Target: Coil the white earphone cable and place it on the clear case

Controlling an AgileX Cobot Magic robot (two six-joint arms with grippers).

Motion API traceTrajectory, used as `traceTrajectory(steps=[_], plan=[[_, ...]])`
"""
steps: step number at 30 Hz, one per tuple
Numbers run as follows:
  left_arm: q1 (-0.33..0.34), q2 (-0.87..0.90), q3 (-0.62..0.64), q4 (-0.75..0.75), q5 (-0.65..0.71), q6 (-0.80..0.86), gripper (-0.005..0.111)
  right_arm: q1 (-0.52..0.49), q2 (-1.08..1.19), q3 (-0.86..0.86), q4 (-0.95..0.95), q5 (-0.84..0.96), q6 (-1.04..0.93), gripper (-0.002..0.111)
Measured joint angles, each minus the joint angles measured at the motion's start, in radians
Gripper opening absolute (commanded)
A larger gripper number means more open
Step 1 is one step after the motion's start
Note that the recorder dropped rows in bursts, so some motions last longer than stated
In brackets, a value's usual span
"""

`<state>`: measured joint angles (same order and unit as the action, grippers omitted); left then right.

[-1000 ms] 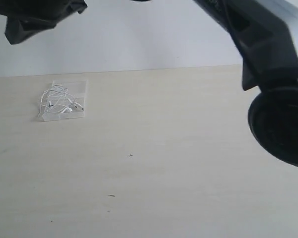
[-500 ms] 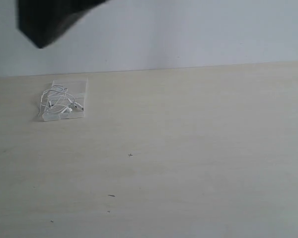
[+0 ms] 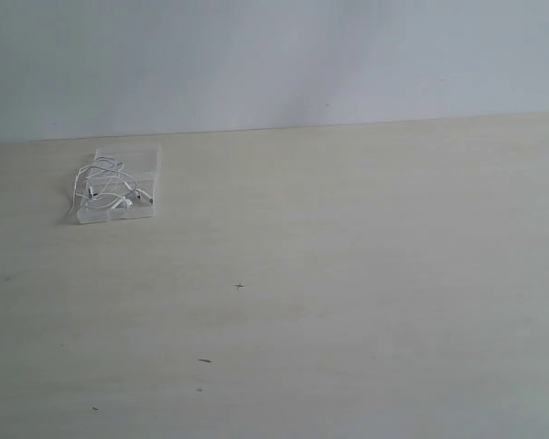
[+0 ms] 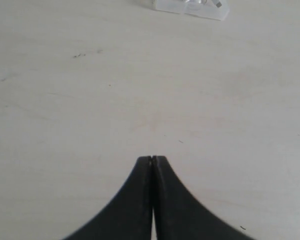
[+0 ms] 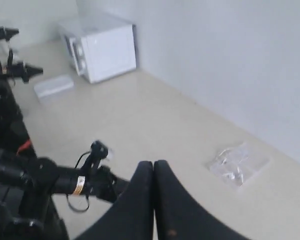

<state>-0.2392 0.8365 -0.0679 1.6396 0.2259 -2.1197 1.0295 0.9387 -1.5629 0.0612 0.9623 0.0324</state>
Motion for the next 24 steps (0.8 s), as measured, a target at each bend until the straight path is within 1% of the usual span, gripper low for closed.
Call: traceTrajectory(steps=[1,3,6,10,16,18,20,24], plan=[[0.0,0.0,0.0,0.0,0.0,0.0,0.0,-0.052,-0.028,0.044,0.002,-0.075,0.0,0.0],[0.0,0.0,0.0,0.0,0.0,0.0,0.0,-0.127,-0.064,0.102,0.01,-0.137,0.0,0.0],[0.0,0.0,0.0,0.0,0.0,0.0,0.0,-0.28,-0.123,0.223,0.017,-0.217,0.002,0.0],[0.0,0.0,0.0,0.0,0.0,0.0,0.0,-0.477,-0.22,0.407,0.019,-0.248,0.002,0.0],[0.0,0.0,0.0,0.0,0.0,0.0,0.0,-0.723,-0.399,0.703,0.008,-0.274,0.004,0.0],[0.0,0.0,0.0,0.0,0.0,0.0,0.0,-0.787,-0.447,0.789,-0.003,-0.305,0.004,0.0],[0.0,0.0,0.0,0.0,0.0,0.0,0.0,-0.83,-0.493,0.879,-0.006,-0.321,0.004,0.0],[0.0,0.0,0.0,0.0,0.0,0.0,0.0,-0.859,-0.569,1.027,0.018,-0.333,0.045,0.0]])
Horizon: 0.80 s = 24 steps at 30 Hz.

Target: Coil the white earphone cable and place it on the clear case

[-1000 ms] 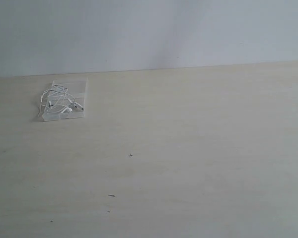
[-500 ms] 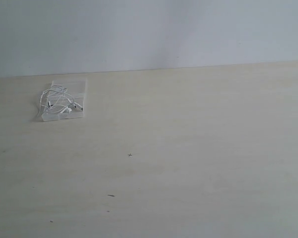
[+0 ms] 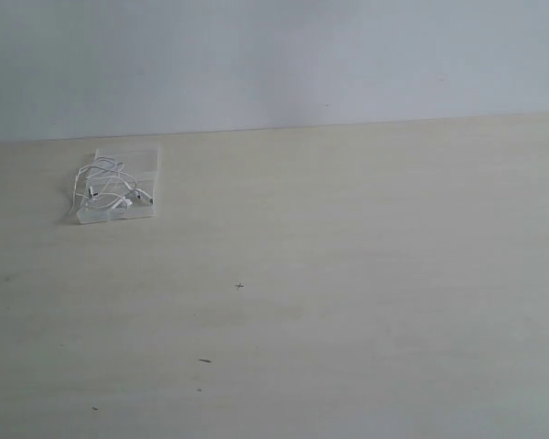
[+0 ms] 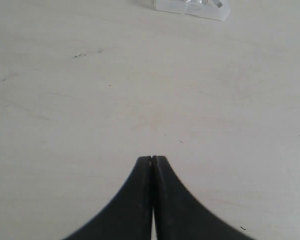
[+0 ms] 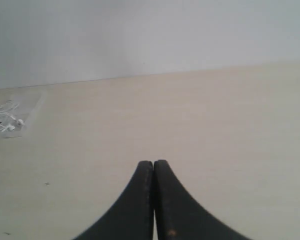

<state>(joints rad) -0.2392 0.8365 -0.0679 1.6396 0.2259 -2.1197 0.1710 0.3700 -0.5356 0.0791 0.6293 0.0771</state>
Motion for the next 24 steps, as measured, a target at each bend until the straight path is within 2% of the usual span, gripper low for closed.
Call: traceTrajectory(steps=[4,12,20,24], plan=[[0.0,0.0,0.0,0.0,0.0,0.0,0.0,-0.002,-0.086,0.132,0.026,-0.105,0.023,0.0],[0.0,0.0,0.0,0.0,0.0,0.0,0.0,-0.004,-0.257,0.386,-0.092,-0.466,-0.13,0.0],[0.0,0.0,0.0,0.0,0.0,0.0,0.0,-0.004,-0.327,0.529,-0.104,-0.5,-0.163,0.0],[0.0,0.0,0.0,0.0,0.0,0.0,0.0,-0.004,-0.36,0.531,-0.101,-0.434,-0.112,0.0]])
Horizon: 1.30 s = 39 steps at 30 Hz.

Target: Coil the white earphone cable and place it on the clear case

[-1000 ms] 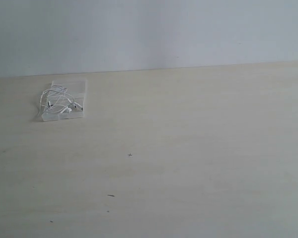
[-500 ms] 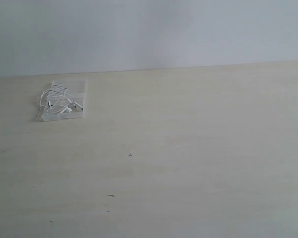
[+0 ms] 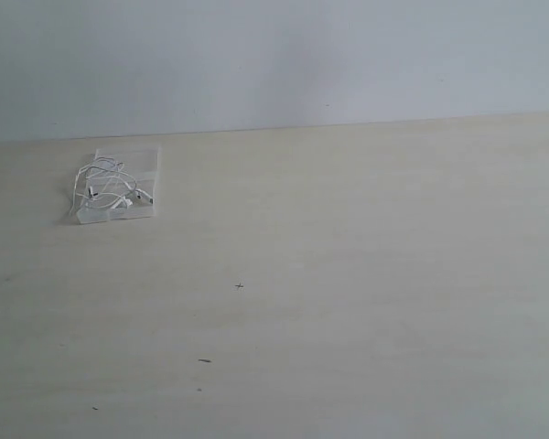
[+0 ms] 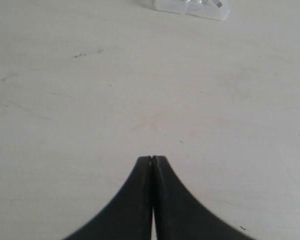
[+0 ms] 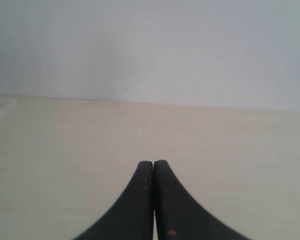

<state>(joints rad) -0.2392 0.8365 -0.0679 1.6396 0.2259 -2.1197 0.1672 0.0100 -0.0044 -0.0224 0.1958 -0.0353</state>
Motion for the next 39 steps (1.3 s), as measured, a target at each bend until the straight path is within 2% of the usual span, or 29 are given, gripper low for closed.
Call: traceTrajectory(steps=[8,26,39], plan=[[0.0,0.0,0.0,0.0,0.0,0.0,0.0,0.0,-0.004,0.0,0.017,0.062,0.055,0.0],[0.0,0.0,0.0,0.0,0.0,0.0,0.0,0.0,-0.004,0.0,0.148,0.069,0.046,0.0],[0.0,-0.006,0.001,0.0,0.0,0.005,0.0,0.0,-0.004,0.0,0.158,0.069,0.046,0.0]])
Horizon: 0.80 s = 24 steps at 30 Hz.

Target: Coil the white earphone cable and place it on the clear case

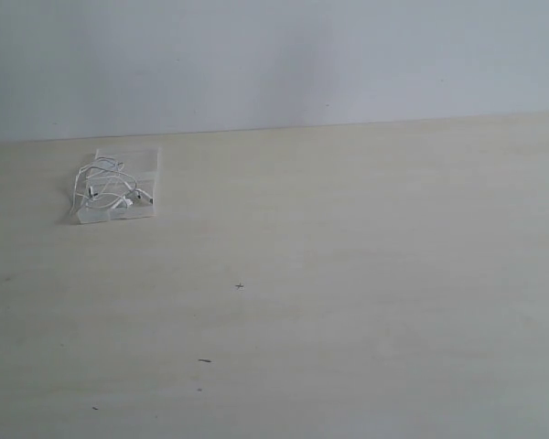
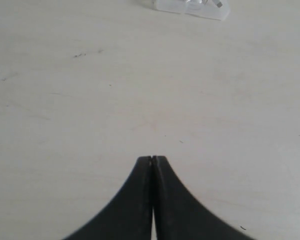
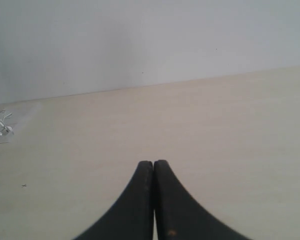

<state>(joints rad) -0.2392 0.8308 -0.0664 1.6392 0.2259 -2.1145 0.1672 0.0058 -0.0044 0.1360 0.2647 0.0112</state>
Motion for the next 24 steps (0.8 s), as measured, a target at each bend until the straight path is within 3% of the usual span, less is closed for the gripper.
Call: traceTrajectory(steps=[5,12,15,20,22,24], plan=[[0.0,-0.179,0.0,0.0,0.053,0.04,0.0,0.0,0.0,0.0,0.0,0.002,0.0,0.0],[0.055,-0.68,0.0,-0.063,0.102,0.019,0.0,0.0,0.0,0.0,0.0,0.002,0.0,0.0],[0.059,-0.808,-0.004,-0.307,0.115,0.004,0.0,0.0,0.0,0.0,0.0,0.002,0.0,0.0],[0.061,-0.816,-0.061,-0.83,0.098,-0.003,0.0,0.0,0.0,0.0,0.004,0.004,-0.002,0.0],[0.061,-0.814,-0.076,-0.884,0.074,-0.003,0.0,0.0,0.0,0.0,0.004,0.004,-0.002,0.0],[0.061,-0.814,-0.09,-0.849,0.074,0.039,0.0,0.0,0.0,0.0,0.004,0.004,-0.004,0.0]])
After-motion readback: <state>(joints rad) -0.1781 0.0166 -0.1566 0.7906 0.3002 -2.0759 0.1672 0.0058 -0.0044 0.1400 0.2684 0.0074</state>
